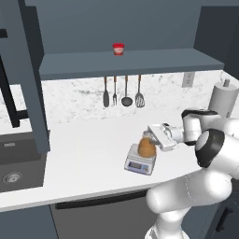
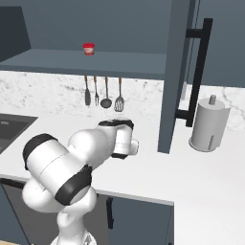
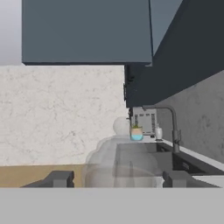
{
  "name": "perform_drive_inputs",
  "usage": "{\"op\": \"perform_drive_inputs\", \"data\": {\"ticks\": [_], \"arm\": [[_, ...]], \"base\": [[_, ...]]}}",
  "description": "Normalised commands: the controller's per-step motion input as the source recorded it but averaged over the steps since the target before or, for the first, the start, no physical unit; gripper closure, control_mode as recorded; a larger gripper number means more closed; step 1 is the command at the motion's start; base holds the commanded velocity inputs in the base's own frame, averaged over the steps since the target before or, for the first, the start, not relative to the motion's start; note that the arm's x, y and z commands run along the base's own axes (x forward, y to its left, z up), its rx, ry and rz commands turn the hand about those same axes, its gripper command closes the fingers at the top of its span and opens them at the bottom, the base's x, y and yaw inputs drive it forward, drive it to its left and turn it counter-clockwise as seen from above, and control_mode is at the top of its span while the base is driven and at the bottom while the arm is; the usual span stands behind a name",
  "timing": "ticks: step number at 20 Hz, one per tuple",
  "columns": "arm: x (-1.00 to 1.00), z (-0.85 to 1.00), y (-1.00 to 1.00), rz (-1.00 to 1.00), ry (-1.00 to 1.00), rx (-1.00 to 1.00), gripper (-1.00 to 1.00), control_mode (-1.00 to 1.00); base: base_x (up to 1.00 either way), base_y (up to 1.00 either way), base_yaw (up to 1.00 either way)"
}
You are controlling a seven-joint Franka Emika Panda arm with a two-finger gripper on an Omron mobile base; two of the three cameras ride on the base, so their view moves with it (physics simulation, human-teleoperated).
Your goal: Pick the honey bottle and place it on the digital scale for weighing, and close the cabinet.
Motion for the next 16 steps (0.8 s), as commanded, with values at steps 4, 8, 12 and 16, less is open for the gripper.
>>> {"op": "perform_drive_inputs", "data": {"ticks": [4, 8, 12, 16], "arm": [[0.12, -0.15, 0.00, 0.00, -0.06, 0.00, 1.00, -1.00], [0.14, -0.14, 0.00, 0.00, -0.11, 0.00, 1.00, -1.00], [0.13, -0.15, 0.01, 0.00, -0.10, 0.00, 1.00, -1.00], [0.16, -0.15, 0.03, 0.00, -0.08, 0.00, 1.00, -1.00]], "base": [[0.00, 0.00, 0.00], [0.00, 0.00, 0.00], [0.00, 0.00, 0.00], [0.00, 0.00, 0.00]]}}
